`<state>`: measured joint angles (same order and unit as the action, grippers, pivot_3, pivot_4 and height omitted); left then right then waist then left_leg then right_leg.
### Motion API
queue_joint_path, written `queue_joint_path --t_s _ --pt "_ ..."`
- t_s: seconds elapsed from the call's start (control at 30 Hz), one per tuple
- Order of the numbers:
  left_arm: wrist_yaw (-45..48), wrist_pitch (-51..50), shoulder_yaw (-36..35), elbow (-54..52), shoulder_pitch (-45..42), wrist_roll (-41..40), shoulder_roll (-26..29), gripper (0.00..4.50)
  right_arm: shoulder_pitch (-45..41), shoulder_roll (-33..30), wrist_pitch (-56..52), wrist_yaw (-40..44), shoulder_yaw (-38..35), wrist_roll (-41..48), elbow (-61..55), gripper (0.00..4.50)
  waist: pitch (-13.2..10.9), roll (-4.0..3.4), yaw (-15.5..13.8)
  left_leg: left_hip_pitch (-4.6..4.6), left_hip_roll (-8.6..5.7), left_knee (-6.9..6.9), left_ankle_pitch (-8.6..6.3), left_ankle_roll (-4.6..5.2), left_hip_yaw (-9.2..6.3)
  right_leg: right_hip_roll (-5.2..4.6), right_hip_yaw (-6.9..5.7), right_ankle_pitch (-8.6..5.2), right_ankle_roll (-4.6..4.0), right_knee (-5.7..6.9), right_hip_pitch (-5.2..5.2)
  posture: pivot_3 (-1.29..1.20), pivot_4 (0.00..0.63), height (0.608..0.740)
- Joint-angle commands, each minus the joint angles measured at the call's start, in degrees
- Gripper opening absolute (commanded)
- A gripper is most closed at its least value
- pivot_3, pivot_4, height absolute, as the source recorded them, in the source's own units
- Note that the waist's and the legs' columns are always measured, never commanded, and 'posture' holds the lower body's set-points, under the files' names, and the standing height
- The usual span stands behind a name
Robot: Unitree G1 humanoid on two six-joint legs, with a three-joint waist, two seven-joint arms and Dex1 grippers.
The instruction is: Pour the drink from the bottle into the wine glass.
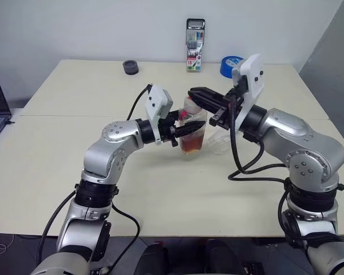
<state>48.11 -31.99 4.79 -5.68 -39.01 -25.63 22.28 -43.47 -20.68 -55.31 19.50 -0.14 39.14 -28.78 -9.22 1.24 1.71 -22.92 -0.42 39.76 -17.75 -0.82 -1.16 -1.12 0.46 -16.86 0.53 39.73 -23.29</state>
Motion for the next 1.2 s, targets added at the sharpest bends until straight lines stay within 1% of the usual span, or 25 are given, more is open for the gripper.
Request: queue_joint_path --t_s 0.03,0.13,0.17,0.2,0.3,0.53,0.87,0.97,1.1,1.13,1.2 --pt "-0.19 1.49 -1.07 -2.89 -1.16 -0.71 -0.16 1.78 -0.39 -0.52 0.58 1.10 0.44 -0.23 0.26 0.04 0.00 0.00 0.00 0.00 0.00 0.00 0.00 0.00 0.00 0.00 0.00 0.00 0.00 0.00 0.00 0.00 0.150 0.740" --pt "-0.53 1.45 -1.45 -2.83 -1.37 -0.80 -0.16 1.78 -0.75 -0.56 0.67 1.27 0.39 -0.27 0.88 0.04 0.00 0.00 0.00 0.00 0.00 0.00 0.00 0.01 0.00 0.00 0.00 0.00 0.00 0.00 0.00 0.00 0.150 0.740" --pt "-0.56 1.45 -1.51 -2.74 -1.50 -0.83 -0.16 1.78 -0.91 -0.46 0.72 1.32 0.27 -0.12 1.14 0.41 0.00 -0.01 0.00 0.00 0.00 0.00 -0.01 0.01 0.00 0.00 0.00 0.00 0.00 0.00 0.00 0.00 0.150 0.740" --pt "-0.57 1.44 -1.49 -2.78 -1.55 -0.85 -0.16 1.78 -1.01 -0.44 0.78 1.36 0.21 -0.06 1.25 0.65 0.00 -0.01 0.00 0.00 0.00 0.00 0.00 0.00 0.00 0.00 0.00 0.00 0.00 0.00 0.00 0.00 0.150 0.740" --pt "-0.62 1.41 -1.46 -2.80 -1.75 -0.95 -0.18 1.78 -1.26 -0.40 1.01 1.49 0.30 -0.20 1.54 1.62 0.00 0.00 0.00 0.00 0.00 0.00 0.00 0.01 0.00 0.00 0.00 0.00 0.00 0.00 0.00 0.00 0.150 0.740" --pt "-0.55 1.47 -1.30 -2.77 -2.17 -1.17 -0.33 1.78 -0.86 -1.19 1.86 1.34 1.90 -2.60 1.92 4.12 -0.01 -0.01 0.00 0.00 0.00 0.00 0.00 0.01 0.00 0.00 0.00 0.00 0.00 0.00 0.00 0.00 0.150 0.740" --pt "-0.50 1.73 -0.91 -2.49 -2.31 -0.92 -0.65 1.78 -1.08 0.40 1.75 0.71 0.28 -1.95 1.80 4.12 -0.01 -0.01 -0.01 0.00 0.00 0.01 0.00 0.00 0.00 0.00 0.00 0.00 0.00 0.00 0.00 0.00 0.150 0.740" --pt "-0.37 2.05 -0.75 -1.92 -2.94 -0.68 -0.92 1.78 -0.56 0.60 1.66 0.80 0.00 -1.36 1.45 3.54 -0.01 -0.01 -0.03 0.00 0.00 0.01 0.00 0.00 0.00 0.00 0.00 0.00 0.00 0.00 0.00 0.00 0.150 0.740" --pt "-0.17 2.11 -0.81 -1.49 -3.41 -0.64 -1.23 1.78 -0.45 0.55 1.62 0.72 -0.17 -1.30 1.31 2.16 -0.01 -0.01 -0.01 0.00 0.00 0.01 0.00 0.00 0.00 0.00 0.00 0.00 0.00 0.00 0.00 0.00 0.150 0.740" --pt "-0.04 2.18 -0.78 -1.46 -3.42 -0.59 -1.22 1.78 -0.42 0.54 1.63 0.67 -0.31 -1.27 1.24 1.93 -0.01 -0.01 0.01 0.00 0.00 0.00 0.00 0.00 0.00 0.00 0.00 0.00 0.00 0.00 0.00 0.00 0.150 0.740" --pt "0.14 2.26 -0.79 -1.40 -3.31 -0.53 -1.20 1.78 -0.40 0.40 1.62 0.68 -0.50 -1.23 1.18 1.94 -0.01 -0.02 0.01 0.00 0.00 0.00 0.00 0.01 0.00 0.00 0.00 0.00 0.00 0.01 0.00 0.00 0.150 0.740"
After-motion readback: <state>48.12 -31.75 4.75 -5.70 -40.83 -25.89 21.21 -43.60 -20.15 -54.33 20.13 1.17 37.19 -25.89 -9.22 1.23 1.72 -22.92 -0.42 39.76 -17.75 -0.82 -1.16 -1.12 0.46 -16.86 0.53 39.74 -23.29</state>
